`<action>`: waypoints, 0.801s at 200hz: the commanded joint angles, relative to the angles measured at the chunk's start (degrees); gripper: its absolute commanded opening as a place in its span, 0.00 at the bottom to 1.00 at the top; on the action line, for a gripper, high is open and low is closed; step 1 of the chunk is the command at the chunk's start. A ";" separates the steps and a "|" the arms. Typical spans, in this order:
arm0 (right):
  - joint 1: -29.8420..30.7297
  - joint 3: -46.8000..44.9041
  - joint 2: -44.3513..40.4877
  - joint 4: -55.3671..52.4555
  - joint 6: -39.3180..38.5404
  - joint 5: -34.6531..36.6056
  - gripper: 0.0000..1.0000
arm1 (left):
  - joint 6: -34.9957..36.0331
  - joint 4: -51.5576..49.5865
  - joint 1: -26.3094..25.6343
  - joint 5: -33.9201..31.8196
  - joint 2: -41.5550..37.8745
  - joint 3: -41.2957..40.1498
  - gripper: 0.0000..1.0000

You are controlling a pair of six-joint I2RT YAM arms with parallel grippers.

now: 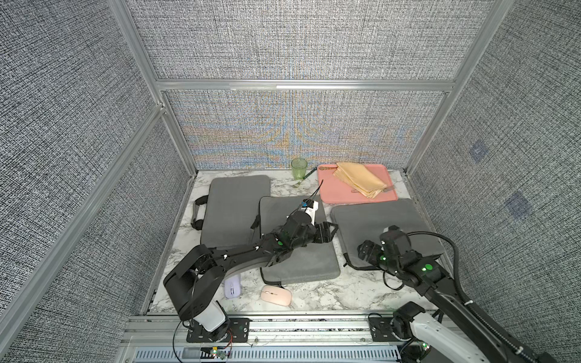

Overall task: Put the mouse into the laptop bag
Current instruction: Adjust the zippered laptop bag at the center of the board, then zip the zipper on the zippered laptop bag.

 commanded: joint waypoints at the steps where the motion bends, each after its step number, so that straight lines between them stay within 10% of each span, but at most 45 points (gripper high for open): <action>1: 9.78 1.78 5.20 -0.01 8.89 12.00 0.94 | 0.30 2.27 0.22 -3.36 -3.55 -3.74 0.78; 61: 32.16 10.00 23.41 -1.78 24.77 26.46 0.82 | -1.48 1.73 0.19 -6.37 -14.14 -13.59 0.78; 160: 39.18 2.16 25.00 4.74 36.91 29.41 0.66 | -3.11 2.81 0.23 -5.73 -24.85 -23.73 0.79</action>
